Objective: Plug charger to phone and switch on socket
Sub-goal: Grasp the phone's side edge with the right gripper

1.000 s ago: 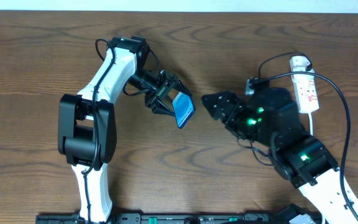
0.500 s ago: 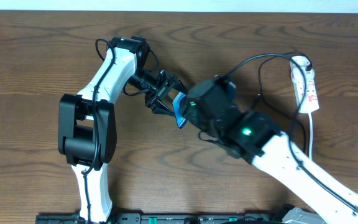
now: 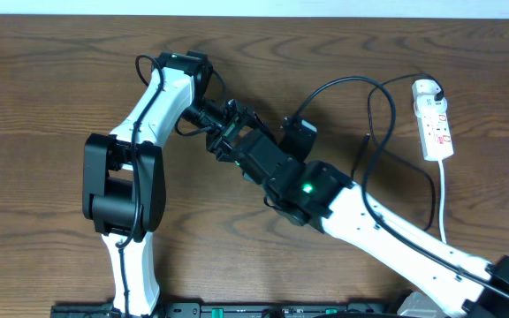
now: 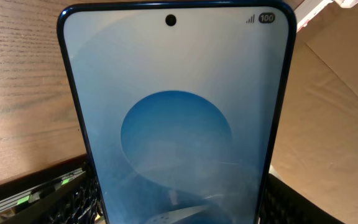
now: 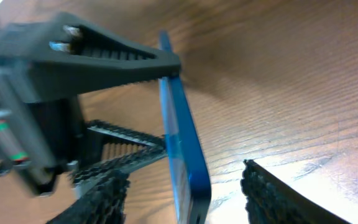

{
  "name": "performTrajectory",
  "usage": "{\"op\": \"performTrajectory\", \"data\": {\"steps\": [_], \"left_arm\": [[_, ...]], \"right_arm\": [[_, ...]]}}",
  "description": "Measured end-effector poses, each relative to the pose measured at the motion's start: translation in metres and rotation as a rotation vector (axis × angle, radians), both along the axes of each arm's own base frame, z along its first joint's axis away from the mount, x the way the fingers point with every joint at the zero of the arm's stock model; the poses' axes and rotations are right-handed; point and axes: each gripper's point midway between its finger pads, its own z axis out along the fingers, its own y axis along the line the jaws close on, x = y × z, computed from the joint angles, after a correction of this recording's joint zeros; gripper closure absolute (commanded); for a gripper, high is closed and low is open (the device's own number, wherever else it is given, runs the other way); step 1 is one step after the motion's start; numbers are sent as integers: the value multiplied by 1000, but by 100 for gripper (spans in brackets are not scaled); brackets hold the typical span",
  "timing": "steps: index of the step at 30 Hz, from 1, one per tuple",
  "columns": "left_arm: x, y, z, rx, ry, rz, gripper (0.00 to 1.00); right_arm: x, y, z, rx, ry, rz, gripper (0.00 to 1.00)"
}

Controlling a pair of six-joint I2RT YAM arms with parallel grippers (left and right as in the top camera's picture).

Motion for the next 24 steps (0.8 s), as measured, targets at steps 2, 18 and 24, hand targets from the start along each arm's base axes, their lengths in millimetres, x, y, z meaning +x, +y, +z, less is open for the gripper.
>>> {"op": "performTrajectory", "data": {"steps": [2,18,24], "left_arm": [[0,0,0,0,0,0,35],[0,0,0,0,0,0,35],[0,0,0,0,0,0,35]], "right_arm": [[1,1,-6,-11,7,0,48],[5,6,-11,-8,5,-1,60],[8,10,-17,-10,8,-1,64]]}}
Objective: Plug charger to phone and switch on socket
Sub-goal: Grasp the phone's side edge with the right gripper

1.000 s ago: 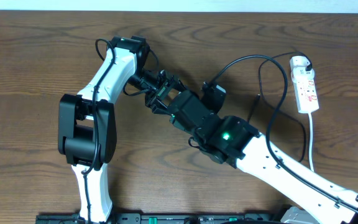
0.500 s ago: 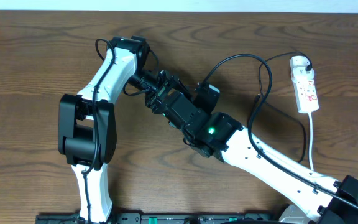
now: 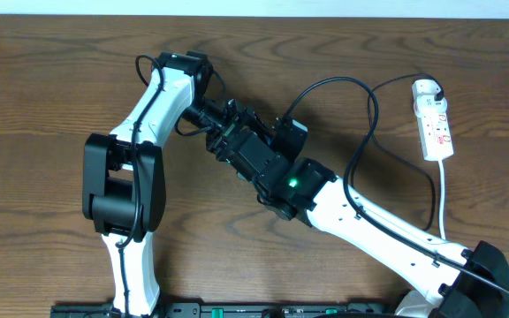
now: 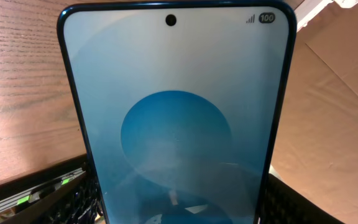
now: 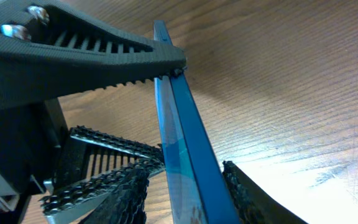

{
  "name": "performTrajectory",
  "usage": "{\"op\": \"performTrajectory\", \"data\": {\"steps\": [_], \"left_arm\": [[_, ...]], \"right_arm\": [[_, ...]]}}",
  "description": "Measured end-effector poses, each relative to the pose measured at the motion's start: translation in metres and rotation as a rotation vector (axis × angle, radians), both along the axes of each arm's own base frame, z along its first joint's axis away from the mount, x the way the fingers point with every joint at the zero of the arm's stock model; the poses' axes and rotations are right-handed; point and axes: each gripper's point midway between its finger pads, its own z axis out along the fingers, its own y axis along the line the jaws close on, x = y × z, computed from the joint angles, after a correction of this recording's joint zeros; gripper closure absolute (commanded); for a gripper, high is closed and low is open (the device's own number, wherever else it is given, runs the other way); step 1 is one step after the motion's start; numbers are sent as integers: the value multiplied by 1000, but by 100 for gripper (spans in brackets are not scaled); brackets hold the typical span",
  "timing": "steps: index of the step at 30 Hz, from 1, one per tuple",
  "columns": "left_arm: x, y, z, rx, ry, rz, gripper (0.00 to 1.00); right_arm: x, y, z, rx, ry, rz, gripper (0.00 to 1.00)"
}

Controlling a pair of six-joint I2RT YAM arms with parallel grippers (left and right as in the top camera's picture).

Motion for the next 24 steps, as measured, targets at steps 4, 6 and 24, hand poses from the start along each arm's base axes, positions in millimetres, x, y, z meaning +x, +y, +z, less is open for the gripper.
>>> {"op": "performTrajectory", "data": {"steps": [4,6,24], "left_arm": [[0,0,0,0,0,0,35],[0,0,0,0,0,0,35],[0,0,0,0,0,0,35]], "right_arm": [[1,1,1,6,-5,0,66],[2,2,2,11,-9,0,66],[2,3,2,13,-11,-1,71]]}}
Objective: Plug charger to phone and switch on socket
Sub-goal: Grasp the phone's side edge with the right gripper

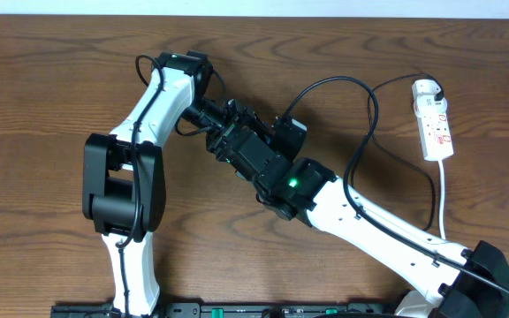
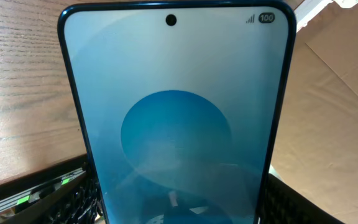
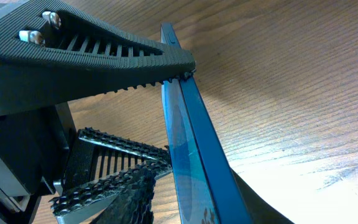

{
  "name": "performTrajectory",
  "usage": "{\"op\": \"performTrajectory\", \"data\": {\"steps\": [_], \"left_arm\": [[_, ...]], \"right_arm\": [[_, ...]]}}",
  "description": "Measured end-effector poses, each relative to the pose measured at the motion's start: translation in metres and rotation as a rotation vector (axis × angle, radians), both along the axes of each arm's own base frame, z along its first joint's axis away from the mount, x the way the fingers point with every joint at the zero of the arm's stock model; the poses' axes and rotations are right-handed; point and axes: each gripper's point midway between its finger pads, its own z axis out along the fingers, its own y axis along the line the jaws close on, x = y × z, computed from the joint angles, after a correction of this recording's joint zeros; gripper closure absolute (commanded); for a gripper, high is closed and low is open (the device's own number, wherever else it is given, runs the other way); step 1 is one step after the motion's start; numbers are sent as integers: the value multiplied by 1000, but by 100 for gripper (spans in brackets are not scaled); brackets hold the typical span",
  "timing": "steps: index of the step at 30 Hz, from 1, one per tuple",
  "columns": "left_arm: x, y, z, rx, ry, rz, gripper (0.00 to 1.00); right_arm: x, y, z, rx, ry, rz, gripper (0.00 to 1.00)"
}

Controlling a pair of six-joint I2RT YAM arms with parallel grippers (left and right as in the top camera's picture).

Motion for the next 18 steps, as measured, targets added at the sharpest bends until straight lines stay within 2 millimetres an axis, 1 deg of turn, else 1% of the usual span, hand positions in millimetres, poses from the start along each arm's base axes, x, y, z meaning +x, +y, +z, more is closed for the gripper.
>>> {"op": "performTrajectory", "data": {"steps": [5,18], "left_arm": [[-1,0,0,1,6,0,35],[-2,1,0,3,11,1,35]], "right_arm": [[0,0,0,-1,-1,-1,73],[0,0,0,-2,-2,-1,82]]}}
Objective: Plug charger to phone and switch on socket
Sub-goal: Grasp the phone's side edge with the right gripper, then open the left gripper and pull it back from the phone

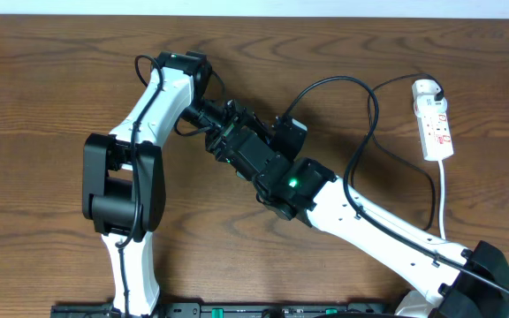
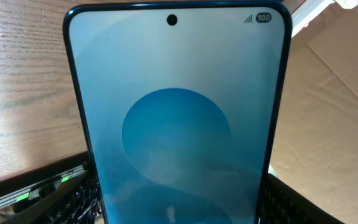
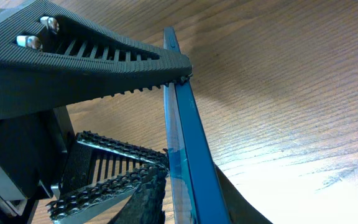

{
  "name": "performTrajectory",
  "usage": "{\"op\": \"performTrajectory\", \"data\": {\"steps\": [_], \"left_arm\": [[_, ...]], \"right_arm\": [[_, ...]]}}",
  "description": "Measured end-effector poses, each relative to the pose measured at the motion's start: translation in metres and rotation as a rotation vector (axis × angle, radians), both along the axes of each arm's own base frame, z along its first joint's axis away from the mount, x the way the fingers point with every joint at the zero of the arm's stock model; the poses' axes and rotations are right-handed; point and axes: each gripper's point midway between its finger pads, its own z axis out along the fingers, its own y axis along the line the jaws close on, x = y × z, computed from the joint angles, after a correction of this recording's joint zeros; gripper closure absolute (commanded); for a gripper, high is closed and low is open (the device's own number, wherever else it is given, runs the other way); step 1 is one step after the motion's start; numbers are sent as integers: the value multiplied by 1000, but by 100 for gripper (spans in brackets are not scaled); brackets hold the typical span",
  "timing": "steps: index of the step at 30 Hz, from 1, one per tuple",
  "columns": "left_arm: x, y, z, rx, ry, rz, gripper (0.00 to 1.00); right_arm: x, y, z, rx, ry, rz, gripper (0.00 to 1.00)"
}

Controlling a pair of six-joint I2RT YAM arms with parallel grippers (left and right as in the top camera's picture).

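Note:
A blue-edged phone (image 2: 176, 124) with its screen lit fills the left wrist view. My left gripper (image 2: 179, 208) is shut on its lower sides. In the right wrist view the phone (image 3: 188, 143) shows edge-on and upright above the table. My right gripper (image 3: 191, 199) is shut on its two faces, and a ribbed left finger (image 3: 92, 56) touches its upper edge. From overhead both grippers (image 1: 224, 132) meet at the table's middle, and the phone is barely visible there. The white power strip (image 1: 436, 124) lies far right. I cannot tell where the charger plug is.
Black cables (image 1: 374, 106) loop over the wooden table (image 1: 42, 106) between the right arm and the power strip. A white cord (image 1: 442, 203) runs from the strip toward the front edge. The right arm (image 1: 369, 225) crosses the table diagonally.
The right gripper's fingers, which stood just off the phone, now press on both its faces. In the left wrist view the phone has shifted very slightly. Both arms stay put.
The left gripper held the phone upright throughout. The right gripper first stood wide open around the phone's edge, a little back. It then sat closer with its fingers narrower, then nearly touching, and is now shut on the phone.

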Motion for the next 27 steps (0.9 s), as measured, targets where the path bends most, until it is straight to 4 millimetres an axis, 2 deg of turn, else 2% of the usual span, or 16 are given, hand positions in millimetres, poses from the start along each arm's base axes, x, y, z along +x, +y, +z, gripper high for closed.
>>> {"op": "performTrajectory", "data": {"steps": [13,21,22,27], "left_arm": [[0,0,0,-3,1,2,35],[2,0,4,-13,-13,5,33],[2,0,3,-8,-15,4,25],[5,3,-2,14,-40,0,13]], "right_arm": [[0,1,0,10,1,-8,98],[-3,2,-3,9,21,8,99],[-3,3,-3,9,22,10,99],[-4,2,2,14,15,21,99]]}}
